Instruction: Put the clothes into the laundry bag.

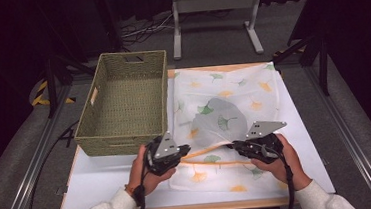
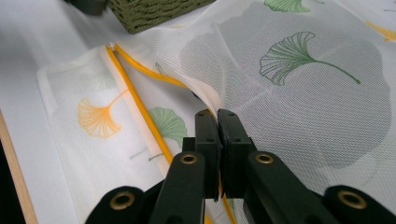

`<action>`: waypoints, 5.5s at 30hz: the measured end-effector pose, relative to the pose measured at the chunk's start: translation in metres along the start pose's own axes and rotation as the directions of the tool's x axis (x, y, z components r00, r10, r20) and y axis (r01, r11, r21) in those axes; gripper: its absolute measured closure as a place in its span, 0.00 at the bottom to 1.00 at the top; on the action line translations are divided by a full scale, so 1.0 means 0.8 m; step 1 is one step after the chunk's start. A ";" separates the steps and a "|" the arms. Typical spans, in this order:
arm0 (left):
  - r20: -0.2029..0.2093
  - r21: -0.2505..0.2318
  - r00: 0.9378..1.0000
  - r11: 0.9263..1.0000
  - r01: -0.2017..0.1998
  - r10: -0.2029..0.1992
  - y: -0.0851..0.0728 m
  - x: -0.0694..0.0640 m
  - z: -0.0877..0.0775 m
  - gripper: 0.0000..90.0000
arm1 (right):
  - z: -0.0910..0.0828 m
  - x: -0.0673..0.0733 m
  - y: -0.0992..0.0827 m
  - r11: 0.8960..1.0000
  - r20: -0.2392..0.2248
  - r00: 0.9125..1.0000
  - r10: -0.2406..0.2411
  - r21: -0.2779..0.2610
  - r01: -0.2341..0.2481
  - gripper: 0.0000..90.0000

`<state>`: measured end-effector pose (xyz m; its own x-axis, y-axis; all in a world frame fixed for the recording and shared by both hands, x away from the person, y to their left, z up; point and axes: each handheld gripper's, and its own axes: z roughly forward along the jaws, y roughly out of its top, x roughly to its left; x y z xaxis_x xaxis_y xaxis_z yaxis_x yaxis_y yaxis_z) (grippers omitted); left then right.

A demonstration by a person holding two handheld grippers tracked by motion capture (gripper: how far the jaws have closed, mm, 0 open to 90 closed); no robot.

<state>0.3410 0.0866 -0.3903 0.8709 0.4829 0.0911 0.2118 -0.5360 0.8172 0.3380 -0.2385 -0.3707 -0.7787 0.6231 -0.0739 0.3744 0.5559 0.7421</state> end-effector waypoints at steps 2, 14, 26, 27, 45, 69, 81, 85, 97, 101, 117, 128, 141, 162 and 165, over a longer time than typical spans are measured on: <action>-0.020 0.010 1.000 1.000 0.015 -0.015 -0.015 0.006 -0.011 0.96 | 0.001 0.000 -0.002 1.000 -0.002 1.000 -0.002 0.011 0.002 0.98; -0.074 0.007 0.994 0.997 0.083 -0.082 -0.066 0.026 -0.056 0.95 | -0.001 0.003 -0.003 0.999 0.002 1.000 -0.025 0.020 0.025 0.98; -0.064 0.028 0.995 0.996 0.082 -0.080 -0.089 0.022 -0.071 0.94 | 0.001 0.004 -0.006 0.999 -0.006 0.999 -0.033 0.036 0.033 0.98; -0.062 0.027 0.995 0.996 0.085 -0.084 -0.094 0.023 -0.075 0.94 | 0.001 0.004 -0.006 0.999 -0.007 0.999 -0.033 0.037 0.033 0.98; -0.220 -0.053 0.947 0.972 0.227 -0.233 -0.155 0.058 -0.137 0.91 | 0.012 0.006 -0.021 0.993 -0.016 0.998 -0.053 0.105 0.054 0.98; -0.265 -0.070 0.929 0.966 0.248 -0.258 -0.173 0.064 -0.141 0.87 | 0.025 -0.006 -0.052 0.987 -0.007 0.999 -0.040 0.154 0.041 0.95; -0.260 -0.077 0.928 0.964 0.255 -0.266 -0.173 0.064 -0.141 0.86 | 0.018 -0.015 -0.068 0.987 -0.004 1.000 0.002 0.162 -0.001 0.93; -0.260 -0.077 0.929 0.964 0.253 -0.264 -0.173 0.064 -0.142 0.86 | 0.013 -0.017 -0.072 0.987 0.002 1.000 0.019 0.157 -0.019 0.94; -0.253 -0.083 0.929 0.963 0.258 -0.271 -0.173 0.064 -0.142 0.84 | -0.002 -0.021 -0.073 0.996 0.048 0.999 0.024 0.090 -0.028 0.98; -0.250 -0.083 0.930 0.963 0.257 -0.270 -0.172 0.064 -0.140 0.83 | 0.003 -0.017 -0.065 0.998 0.051 0.999 0.001 0.062 -0.004 1.00; -0.243 -0.066 0.933 0.964 0.257 -0.265 -0.173 0.066 -0.136 0.82 | 0.042 -0.011 -0.059 0.988 0.023 0.999 -0.023 0.153 0.020 1.00; -0.240 -0.072 0.932 0.962 0.264 -0.274 -0.175 0.067 -0.139 0.82 | 0.030 -0.021 -0.072 0.987 0.044 0.999 0.003 0.158 -0.010 1.00; -0.243 -0.076 0.931 0.962 0.262 -0.273 -0.173 0.067 -0.139 0.79 | -0.008 -0.023 -0.068 0.999 0.102 0.994 -0.040 0.038 0.036 0.95; -0.336 -0.088 0.886 0.947 0.309 -0.320 -0.182 0.073 -0.141 0.38 | -0.058 -0.065 -0.090 0.995 0.308 0.951 0.012 -0.094 0.018 0.62; -0.345 -0.101 0.875 0.940 0.325 -0.340 -0.186 0.074 -0.141 0.30 | -0.061 -0.074 -0.099 0.995 0.333 0.942 0.035 -0.105 0.000 0.53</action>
<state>0.3112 0.2733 -0.4419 0.5368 0.8437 -0.0012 0.4375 -0.2771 0.8555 0.3298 -0.3463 -0.3927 -0.5529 0.7897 -0.2657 0.3194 0.4954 0.8078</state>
